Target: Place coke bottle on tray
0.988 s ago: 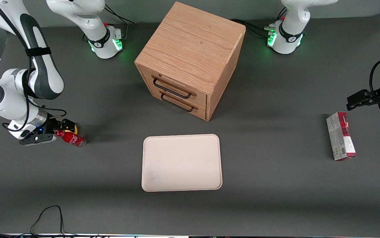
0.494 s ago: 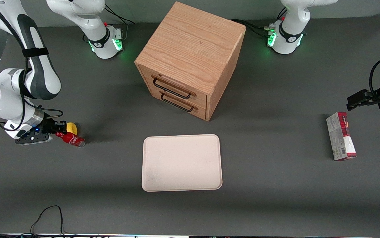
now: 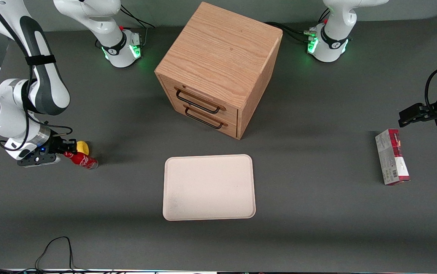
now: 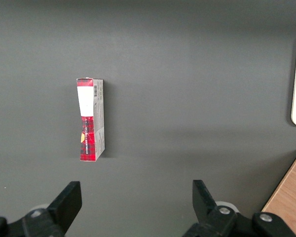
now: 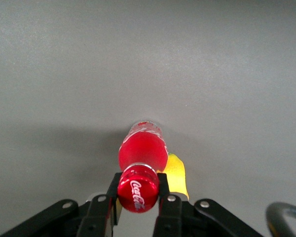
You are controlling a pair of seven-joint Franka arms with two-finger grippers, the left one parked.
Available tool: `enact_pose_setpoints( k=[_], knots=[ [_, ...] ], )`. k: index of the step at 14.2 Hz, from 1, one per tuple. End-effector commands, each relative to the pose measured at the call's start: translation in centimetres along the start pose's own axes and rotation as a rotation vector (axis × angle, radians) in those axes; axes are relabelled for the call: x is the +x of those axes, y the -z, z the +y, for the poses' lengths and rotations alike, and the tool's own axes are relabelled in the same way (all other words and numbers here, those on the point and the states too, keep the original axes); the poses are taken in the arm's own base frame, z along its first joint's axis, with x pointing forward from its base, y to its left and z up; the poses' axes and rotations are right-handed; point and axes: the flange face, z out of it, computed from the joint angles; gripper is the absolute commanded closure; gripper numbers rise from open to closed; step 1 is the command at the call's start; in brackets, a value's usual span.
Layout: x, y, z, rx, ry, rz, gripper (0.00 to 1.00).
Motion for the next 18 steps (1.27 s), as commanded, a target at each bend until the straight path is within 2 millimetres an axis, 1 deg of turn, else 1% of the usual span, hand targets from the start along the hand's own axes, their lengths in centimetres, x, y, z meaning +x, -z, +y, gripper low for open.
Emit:
enact_pose_setpoints(
  k=[1,3,4,6,8,10,12,13,14,15,16,18],
  knots=[
    [0.5,0.7,0.3,-0.005,0.006,0.015,1.0],
    [1.8,3.0,0.1,0.005,-0.003,-0.009,1.0],
    [2.5,4.9,0.0,0.013,-0.003,-0.04,1.0],
    [3.7,9.2,0.0,0.025,-0.009,-0.089,1.0],
    [4.6,13.7,-0.7,0.03,-0.015,-0.119,1.0],
    [5.1,18.7,-0.8,0.032,-0.017,-0.13,1.0],
    [5.4,23.8,-1.3,0.029,-0.06,-0.154,1.0],
    [5.6,25.4,-1.4,0.03,-0.066,-0.179,1.0],
    [5.8,26.6,-1.5,0.031,-0.066,-0.198,1.0],
    [6.0,26.9,-1.8,0.031,-0.071,-0.212,1.0],
    [6.2,26.7,-2.6,0.028,-0.076,-0.221,1.0],
    [6.6,26.4,-3.6,0.025,-0.104,-0.226,1.0]
  ],
)
